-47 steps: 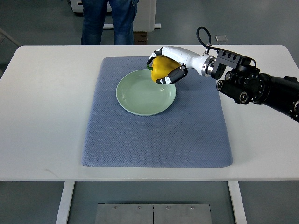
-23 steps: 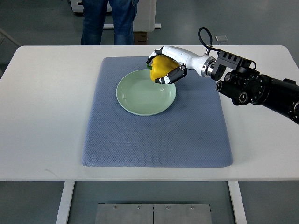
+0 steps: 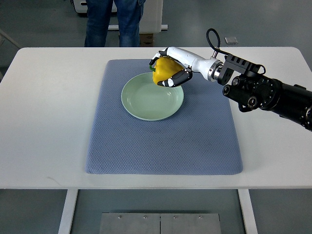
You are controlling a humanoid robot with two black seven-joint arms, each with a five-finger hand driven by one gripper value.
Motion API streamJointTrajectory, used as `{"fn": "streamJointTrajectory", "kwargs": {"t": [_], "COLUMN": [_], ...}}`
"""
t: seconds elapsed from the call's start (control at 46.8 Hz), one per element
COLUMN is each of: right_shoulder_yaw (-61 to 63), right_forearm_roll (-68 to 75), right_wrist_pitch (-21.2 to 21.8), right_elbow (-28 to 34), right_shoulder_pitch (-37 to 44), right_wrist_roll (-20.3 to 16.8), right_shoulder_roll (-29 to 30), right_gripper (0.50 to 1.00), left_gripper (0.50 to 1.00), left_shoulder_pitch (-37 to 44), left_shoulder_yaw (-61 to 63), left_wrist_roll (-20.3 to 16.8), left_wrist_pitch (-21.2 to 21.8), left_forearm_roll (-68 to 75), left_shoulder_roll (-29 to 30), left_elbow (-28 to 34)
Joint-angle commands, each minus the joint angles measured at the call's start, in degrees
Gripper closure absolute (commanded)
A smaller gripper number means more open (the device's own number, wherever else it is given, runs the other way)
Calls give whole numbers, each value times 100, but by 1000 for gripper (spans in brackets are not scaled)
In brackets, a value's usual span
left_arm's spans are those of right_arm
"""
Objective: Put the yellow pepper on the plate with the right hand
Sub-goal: 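Lift the pepper with the right hand and carry it over the plate, then lower the pepper onto the green plate and open the right hand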
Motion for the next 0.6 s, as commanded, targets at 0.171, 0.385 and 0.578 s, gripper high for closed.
{"fn": "streamJointTrajectory", "kwargs": {"t": [0.171, 0.385, 0.578], "right_shoulder_yaw": [-3, -3, 15], "right_forearm_roll": [0, 0, 0], "right_wrist_pitch": [-8, 1, 1], "right_elbow": [-9, 0, 9], "right_shoulder_pitch": [-147, -244, -262], "right_wrist_roll": [0, 0, 0], "right_shoulder_roll": [0, 0, 0], "right_gripper": [1000, 1000, 1000], "left_gripper": [500, 500, 500], "left_shoulder_pitch": [0, 0, 0], "left_shoulder_yaw": [0, 0, 0], "left_wrist_roll": [0, 0, 0], "left_wrist_pitch": [0, 0, 0], "left_forearm_roll": [0, 0, 0], "left_shoulder_roll": [0, 0, 0], "left_elbow": [0, 0, 0]}}
